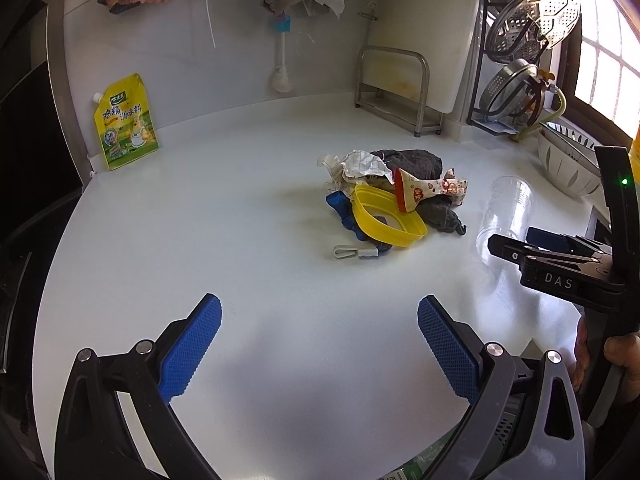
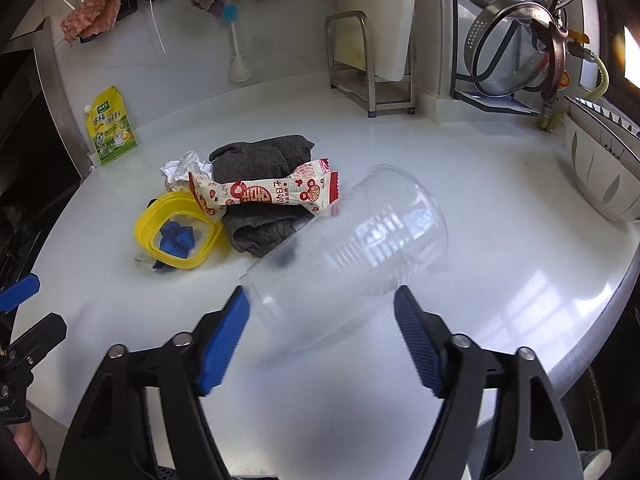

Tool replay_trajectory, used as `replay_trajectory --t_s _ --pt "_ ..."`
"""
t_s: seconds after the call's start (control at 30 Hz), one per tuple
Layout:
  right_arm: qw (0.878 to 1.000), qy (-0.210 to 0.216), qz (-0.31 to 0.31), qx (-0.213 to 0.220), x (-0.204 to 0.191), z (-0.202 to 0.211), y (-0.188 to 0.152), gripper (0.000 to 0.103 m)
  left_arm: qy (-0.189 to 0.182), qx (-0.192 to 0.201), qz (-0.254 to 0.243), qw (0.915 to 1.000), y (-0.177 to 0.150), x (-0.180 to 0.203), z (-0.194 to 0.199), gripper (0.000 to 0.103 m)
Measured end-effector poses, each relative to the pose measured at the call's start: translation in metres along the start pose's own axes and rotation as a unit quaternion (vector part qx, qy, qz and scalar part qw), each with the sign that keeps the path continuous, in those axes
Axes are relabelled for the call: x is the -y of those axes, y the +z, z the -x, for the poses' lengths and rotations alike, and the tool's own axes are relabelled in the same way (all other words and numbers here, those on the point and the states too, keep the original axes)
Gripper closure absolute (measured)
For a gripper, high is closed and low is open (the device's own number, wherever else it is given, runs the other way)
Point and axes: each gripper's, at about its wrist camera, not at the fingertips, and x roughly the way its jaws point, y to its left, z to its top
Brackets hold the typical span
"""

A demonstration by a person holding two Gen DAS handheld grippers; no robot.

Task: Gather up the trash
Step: 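Move both tools back toward the clear plastic cup on the counter, then grasp the clear plastic cup with the right tool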

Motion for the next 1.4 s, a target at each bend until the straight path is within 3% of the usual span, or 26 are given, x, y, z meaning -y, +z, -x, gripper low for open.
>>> replay_trajectory --t_s 0.33,0.5,0.57,0.73,1.07,1.23,1.3,1.4 --pt "0.999 0.048 -0.019 -0.006 0.008 -0.003 -0.001 0.069 -0.011 -0.008 0.004 0.9999 0.011 0.008 -0.018 0.006" --pt "0.997 0.063 -0.038 -0.017 0.01 -0.003 -0.005 0.066 -0.011 -0.014 0.01 0.9998 0.02 0.013 -0.029 0.006" --pt "0.996 0.076 -0.053 -0.016 0.012 0.0 -0.006 0.04 -0.012 -0.013 0.013 0.9998 0.023 0.012 -0.03 0.006" --pt "0.99 0.1 -0.102 -0.003 0.014 0.01 0.002 0.032 -0.01 -0.005 0.014 0.9998 0.025 0.01 -0.027 0.006" --pt "0.971 0.032 -0.235 -0.012 0.023 -0.012 0.02 0.031 -0.003 0.009 0.02 0.9998 0.027 -0.003 -0.018 0.006" --pt "0.981 -0.013 -0.195 -0.018 0.015 -0.024 0.031 0.032 -0.008 0.01 0.026 0.9996 0.03 -0.006 -0.017 0.006" --pt "0.983 -0.015 -0.184 -0.024 0.015 -0.028 0.032 0.044 -0.007 0.01 0.023 0.9997 0.031 -0.004 -0.019 0.006" --pt "0.986 -0.014 -0.165 -0.017 0.017 -0.027 0.031 0.046 -0.008 0.008 0.022 0.9997 0.034 0.001 -0.023 0.006"
